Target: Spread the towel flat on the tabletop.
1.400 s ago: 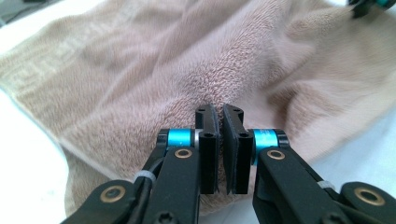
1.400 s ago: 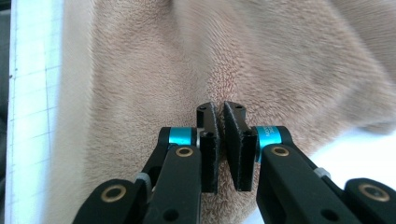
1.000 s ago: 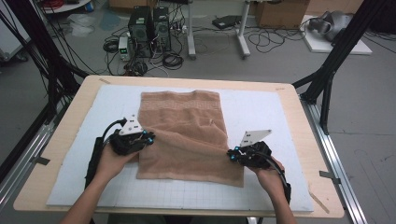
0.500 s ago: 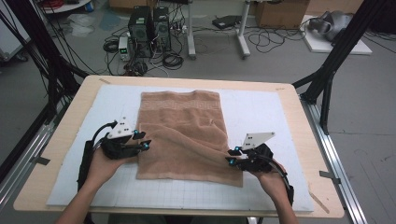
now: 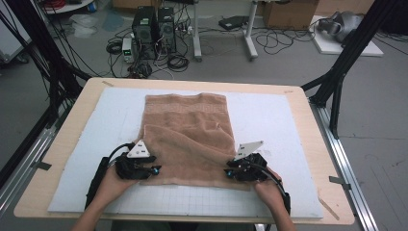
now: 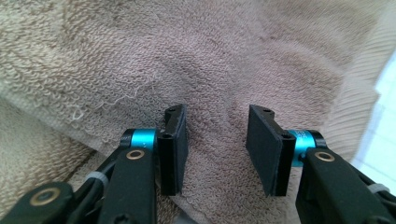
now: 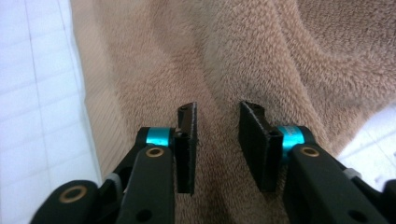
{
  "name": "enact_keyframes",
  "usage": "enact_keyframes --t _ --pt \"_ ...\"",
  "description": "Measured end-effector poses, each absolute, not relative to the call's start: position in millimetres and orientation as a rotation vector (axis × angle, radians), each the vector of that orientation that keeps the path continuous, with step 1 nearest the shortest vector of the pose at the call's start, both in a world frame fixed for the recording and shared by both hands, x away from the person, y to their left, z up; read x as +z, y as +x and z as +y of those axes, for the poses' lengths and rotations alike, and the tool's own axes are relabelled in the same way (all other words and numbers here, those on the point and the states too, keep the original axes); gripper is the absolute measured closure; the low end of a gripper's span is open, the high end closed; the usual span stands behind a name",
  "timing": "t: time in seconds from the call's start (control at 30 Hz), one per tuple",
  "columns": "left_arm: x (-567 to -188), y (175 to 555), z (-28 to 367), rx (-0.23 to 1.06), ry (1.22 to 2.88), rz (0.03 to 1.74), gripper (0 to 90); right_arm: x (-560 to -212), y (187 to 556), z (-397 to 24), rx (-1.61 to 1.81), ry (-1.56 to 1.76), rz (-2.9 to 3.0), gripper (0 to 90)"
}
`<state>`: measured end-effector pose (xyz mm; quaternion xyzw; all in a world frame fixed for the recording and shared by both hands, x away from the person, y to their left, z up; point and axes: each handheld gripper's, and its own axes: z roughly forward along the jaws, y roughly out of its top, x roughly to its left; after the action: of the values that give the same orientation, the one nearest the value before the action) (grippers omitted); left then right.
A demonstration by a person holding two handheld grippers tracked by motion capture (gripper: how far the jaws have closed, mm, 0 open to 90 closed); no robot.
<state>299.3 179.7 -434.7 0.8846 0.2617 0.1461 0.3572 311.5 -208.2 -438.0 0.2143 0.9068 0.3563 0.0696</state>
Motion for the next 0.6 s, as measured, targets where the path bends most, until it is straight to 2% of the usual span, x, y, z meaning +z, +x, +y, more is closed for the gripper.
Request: enact_keyframes --t 0.07,0.13,0.17,0.23,0.5,0.6 --pt "-435 298 179 0.420 2.293 0.665 67.7 -438 312 -208 1.072 0.644 2.726 71.2" --pt "-435 297 179 0.445 2.296 0.675 76.9 -438 310 -207 1.071 0.614 2.733 78.4" --pt "-435 297 179 0.455 2.307 0.664 80.1 -437 310 -206 1.059 0.596 2.740 83.0" --pt "-435 296 178 0.467 2.302 0.667 83.3 -436 309 -204 1.035 0.574 2.749 84.5" --pt "-423 290 190 0.421 2.236 0.677 86.8 -431 308 -208 1.096 0.570 2.781 85.9" --pt "-418 281 194 0.443 2.227 0.665 86.8 -424 301 -208 1.109 0.532 2.774 86.0"
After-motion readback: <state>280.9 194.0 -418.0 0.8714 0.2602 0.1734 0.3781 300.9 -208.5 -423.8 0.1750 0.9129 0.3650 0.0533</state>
